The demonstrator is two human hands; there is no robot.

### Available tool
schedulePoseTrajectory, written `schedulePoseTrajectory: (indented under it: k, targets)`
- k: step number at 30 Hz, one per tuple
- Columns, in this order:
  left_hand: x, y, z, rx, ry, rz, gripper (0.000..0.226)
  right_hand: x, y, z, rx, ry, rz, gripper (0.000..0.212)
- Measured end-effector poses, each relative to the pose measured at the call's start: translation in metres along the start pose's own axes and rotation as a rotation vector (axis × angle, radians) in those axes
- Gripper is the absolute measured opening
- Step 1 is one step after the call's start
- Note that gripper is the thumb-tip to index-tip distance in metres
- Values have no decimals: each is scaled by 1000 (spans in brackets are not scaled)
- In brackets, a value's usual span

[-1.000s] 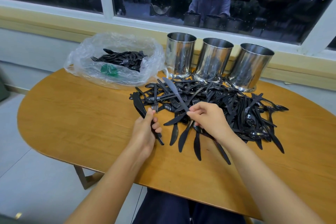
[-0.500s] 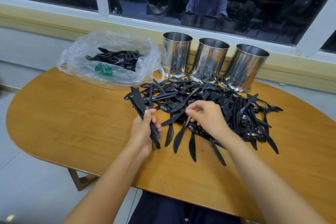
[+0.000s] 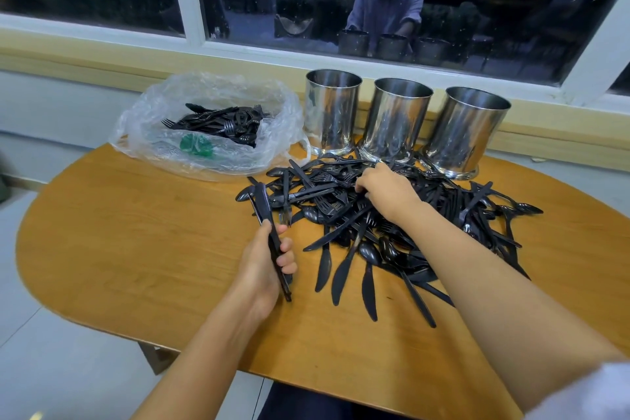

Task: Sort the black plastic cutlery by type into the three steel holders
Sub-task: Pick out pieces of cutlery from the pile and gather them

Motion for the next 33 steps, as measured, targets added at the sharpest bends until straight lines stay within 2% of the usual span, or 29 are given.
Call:
schedulePoseTrajectory:
  k: [4,7,8,10,12,14,17,20,24,27,29,31,33]
  targets:
    - [-3,-1,-2,42,-6,-4,32,2,1,6,152,76,50,32]
    - [-5,-1,-3,-7,7,-31,31,19,7,25,159,241,29,24]
    - [-5,-1,-3,-37,15,-42,31,29,8,33,55,312,-4,22]
    - [-6,-2,-9,-69,24,-56,31,52,4,45,-371,384,-104,20]
    - [-6,-5,-20,-49,9,-61,31,73,-12,42,-899,302,-153,15]
    - [-3,-7,-34,-10,-17,-77,32,91,-36,32,-1169,181,-151,11]
    - [3,-11,-48,-45,-63,-93,34,108,-63,14,-1249,92,-132,11]
    - [8,-14,-52,-183,-90,-115,22,111,-73,3,-1245,77,-129,15]
    - [8,-4,-45,-501,-37,-269,29,107,-61,15,-1177,134,-146,15]
    - [11,7,-49,-652,-174,-420,23,96,-60,37,-1257,112,-65,35]
    - [11,12,-54,-744,-291,-478,22,88,-69,57,-1353,73,26,40]
    - [13,18,-56,-824,-364,-552,21,80,-77,75,-1365,63,107,32]
    - [16,26,-56,-877,-381,-625,5,74,-84,89,-1306,94,186,19]
Point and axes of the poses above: each hand's wrist, its own x-axis away from the middle knuckle, its own z-axis out of the back of the hand, y = z × x, the point moved 5 cm from there along -x, towards the middle knuckle, and after that the axes turned 4 degrees about -y, right-handed, at the moved point
